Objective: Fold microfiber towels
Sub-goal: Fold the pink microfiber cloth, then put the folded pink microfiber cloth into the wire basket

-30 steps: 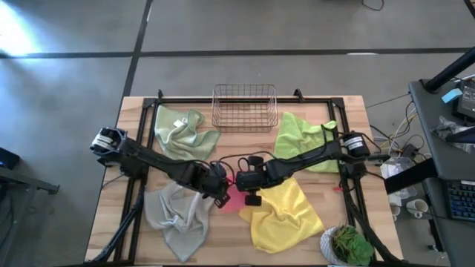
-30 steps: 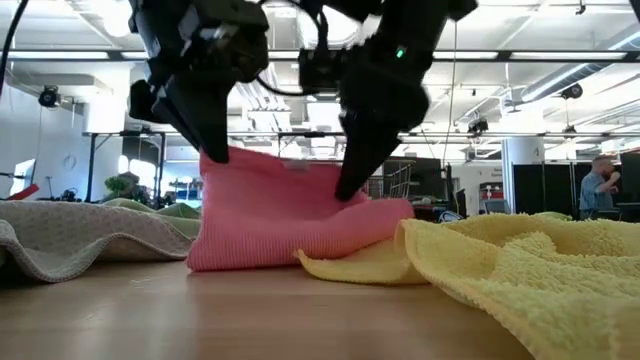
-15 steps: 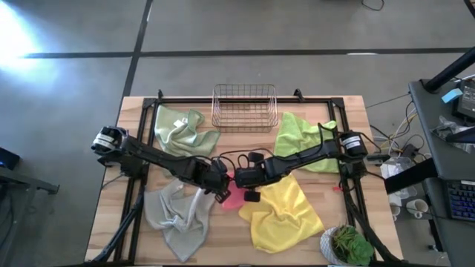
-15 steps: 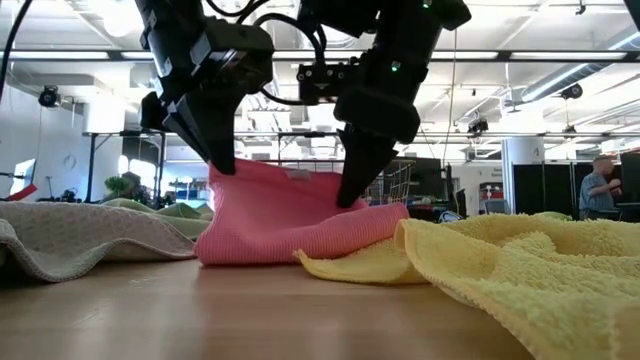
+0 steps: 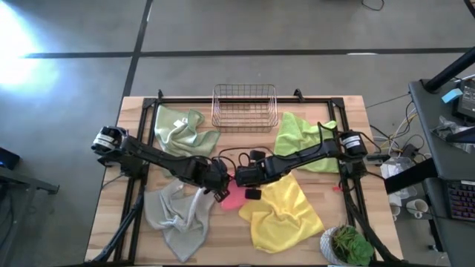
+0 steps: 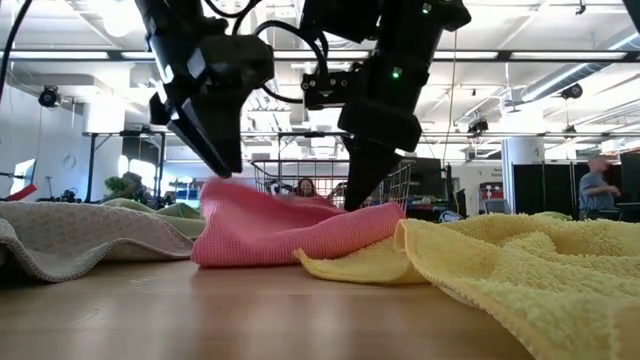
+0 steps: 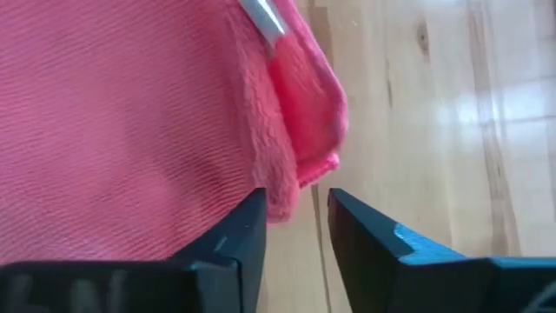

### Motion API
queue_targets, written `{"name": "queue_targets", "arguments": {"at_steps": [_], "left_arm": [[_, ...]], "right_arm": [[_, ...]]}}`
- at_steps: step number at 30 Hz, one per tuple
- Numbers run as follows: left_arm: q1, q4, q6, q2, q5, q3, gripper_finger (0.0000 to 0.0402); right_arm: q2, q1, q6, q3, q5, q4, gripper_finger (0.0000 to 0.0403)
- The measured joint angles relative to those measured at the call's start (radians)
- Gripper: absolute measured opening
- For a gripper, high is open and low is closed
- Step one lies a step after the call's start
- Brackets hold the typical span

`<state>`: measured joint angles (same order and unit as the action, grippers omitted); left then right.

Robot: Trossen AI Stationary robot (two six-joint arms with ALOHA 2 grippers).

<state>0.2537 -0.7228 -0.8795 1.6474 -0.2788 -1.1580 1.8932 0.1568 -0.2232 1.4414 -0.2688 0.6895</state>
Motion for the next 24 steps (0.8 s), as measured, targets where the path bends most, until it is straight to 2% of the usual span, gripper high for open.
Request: {"name": "queue_targets", "arguments": {"at_steps": [5,11,18,24], "left_arm": [[-0.040,-0.001,0.025,-0.009,-0.007,-0.008,0.0149],[-0.048,-0.003,0.050,-0.028,0.121,-0.035,0.0153],[0.118,0.011,0.050,-0.034,0.128,-0.034,0.0153],[0.259,0.108,0.104,-0.001,0.025,-0.025,0.0153]], "right_arm": [[-0.042,-0.019,-0.002,0.000,0.028,0.069,0.0135],[-0.144,-0.025,-0.004,-0.004,0.043,0.189,0.0134],[-0.338,0.004,-0.028,-0.161,0.110,0.184,0.0124],[-0.498,0.053,-0.028,-0.363,0.178,-0.066,0.0126]]}}
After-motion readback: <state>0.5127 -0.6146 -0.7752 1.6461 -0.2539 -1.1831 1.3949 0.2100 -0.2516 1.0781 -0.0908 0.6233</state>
